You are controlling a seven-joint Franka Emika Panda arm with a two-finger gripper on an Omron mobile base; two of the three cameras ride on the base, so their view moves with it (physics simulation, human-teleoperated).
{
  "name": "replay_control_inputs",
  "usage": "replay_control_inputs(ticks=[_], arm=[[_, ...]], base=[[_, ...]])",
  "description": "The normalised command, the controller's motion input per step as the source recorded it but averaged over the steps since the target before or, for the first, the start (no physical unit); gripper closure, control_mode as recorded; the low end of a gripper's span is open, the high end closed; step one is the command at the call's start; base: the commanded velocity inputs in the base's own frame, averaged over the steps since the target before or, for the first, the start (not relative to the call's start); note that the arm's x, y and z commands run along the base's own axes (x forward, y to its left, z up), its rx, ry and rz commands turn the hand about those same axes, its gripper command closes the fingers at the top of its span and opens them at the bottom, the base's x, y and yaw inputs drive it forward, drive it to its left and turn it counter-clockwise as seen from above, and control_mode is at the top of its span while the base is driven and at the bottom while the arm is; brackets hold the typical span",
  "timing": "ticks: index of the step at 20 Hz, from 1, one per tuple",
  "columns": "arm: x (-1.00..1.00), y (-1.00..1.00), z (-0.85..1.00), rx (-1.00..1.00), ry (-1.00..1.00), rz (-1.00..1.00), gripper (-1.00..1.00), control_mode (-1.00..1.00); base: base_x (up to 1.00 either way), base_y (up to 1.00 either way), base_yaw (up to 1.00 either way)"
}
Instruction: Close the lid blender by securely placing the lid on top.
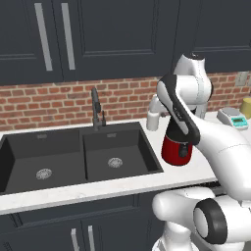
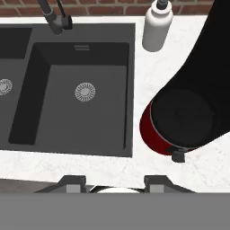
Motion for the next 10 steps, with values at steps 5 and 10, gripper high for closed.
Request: replay_control_inputs(ticks=[5, 10], arm=[[-0.11, -0.02, -0.01, 0.0, 0.0, -0.03, -1.0, -1.0], [-0.26, -0.18, -0.13, 0.0, -0.03, -0.09, -1.0, -1.0]], base=[[0.0, 0.0, 0.0], [0.0, 0.0, 0.0]])
